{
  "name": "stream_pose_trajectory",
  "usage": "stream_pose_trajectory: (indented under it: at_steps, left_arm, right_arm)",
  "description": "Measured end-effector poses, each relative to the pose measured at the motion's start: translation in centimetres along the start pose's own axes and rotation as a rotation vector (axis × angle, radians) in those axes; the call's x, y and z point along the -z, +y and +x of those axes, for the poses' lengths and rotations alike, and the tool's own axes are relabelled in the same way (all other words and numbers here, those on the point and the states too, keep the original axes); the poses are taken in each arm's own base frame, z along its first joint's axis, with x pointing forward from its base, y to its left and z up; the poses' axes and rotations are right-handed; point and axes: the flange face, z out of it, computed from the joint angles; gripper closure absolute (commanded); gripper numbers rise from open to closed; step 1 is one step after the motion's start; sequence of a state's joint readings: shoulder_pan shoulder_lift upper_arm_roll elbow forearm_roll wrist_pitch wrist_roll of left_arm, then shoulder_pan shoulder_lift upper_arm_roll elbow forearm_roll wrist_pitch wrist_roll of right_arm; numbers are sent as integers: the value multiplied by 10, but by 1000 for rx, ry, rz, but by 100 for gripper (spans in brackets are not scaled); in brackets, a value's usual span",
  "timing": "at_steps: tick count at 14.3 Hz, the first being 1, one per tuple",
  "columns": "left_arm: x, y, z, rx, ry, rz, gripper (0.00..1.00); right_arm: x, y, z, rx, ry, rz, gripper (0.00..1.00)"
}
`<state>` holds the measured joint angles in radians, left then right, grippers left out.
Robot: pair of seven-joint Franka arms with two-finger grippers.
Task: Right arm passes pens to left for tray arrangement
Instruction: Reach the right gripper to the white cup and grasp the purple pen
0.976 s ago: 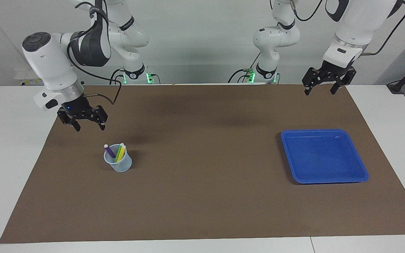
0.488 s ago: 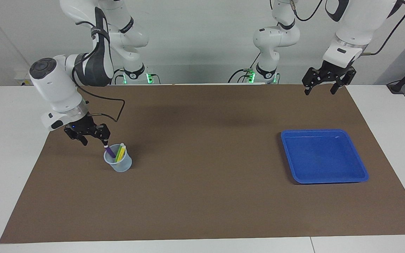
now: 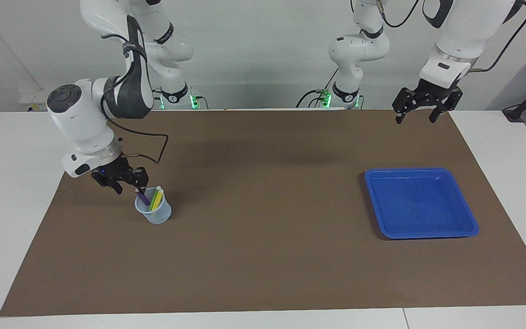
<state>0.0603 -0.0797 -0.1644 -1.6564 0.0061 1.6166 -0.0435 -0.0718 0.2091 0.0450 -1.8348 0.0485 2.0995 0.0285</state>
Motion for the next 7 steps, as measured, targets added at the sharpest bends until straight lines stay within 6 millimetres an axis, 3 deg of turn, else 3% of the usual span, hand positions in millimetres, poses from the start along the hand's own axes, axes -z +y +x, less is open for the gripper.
stream_pose_trajectory:
  at_steps: [3, 7]
  left_arm:
    - [0, 0, 0, 0, 0, 0, 0]
    - [0, 0, 0, 0, 0, 0, 0]
  right_arm:
    - [-15, 1, 1, -3, -24, 0, 34]
    - [-18, -6, -1, 8, -43, 0, 44]
